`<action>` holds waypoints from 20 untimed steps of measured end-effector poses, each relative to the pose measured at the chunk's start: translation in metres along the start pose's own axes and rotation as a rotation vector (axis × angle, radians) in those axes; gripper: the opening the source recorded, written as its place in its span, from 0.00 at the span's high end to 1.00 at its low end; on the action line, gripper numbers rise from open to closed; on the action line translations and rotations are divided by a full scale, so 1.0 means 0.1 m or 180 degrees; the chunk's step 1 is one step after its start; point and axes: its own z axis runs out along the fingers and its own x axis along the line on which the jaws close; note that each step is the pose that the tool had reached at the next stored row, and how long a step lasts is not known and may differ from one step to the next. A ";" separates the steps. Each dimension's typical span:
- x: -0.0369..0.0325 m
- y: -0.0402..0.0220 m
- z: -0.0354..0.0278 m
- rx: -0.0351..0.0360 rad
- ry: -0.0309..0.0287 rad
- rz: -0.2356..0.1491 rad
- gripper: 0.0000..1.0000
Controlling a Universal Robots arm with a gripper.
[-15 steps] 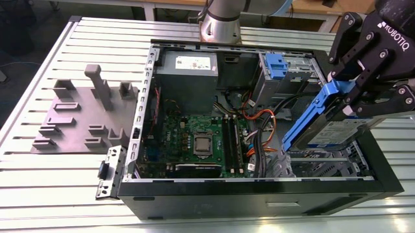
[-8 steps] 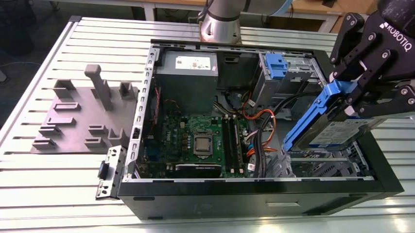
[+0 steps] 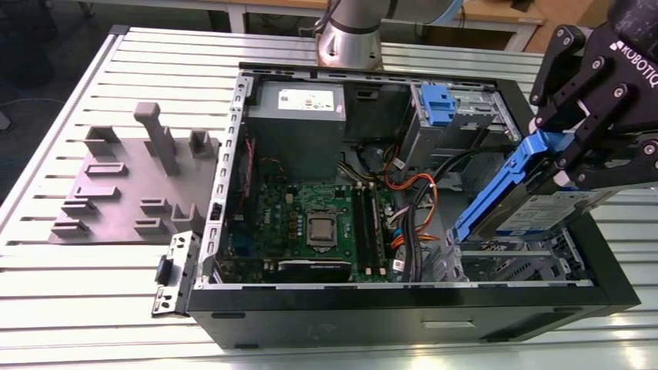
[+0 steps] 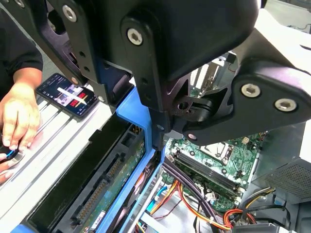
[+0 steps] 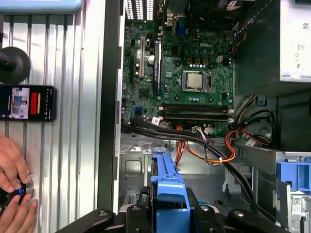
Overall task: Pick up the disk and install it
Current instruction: 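Insert the disk into the insertion slot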
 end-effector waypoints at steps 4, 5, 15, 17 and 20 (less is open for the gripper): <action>0.002 -0.012 0.028 0.0000 0.0000 0.0000 0.63; 0.003 -0.016 0.034 0.0000 0.0000 0.0000 0.63; 0.005 -0.028 0.088 0.0001 -0.0001 0.0016 0.63; 0.005 -0.029 0.098 0.0001 -0.0001 0.0026 0.63; 0.006 -0.031 0.113 0.0001 -0.0001 0.0039 0.63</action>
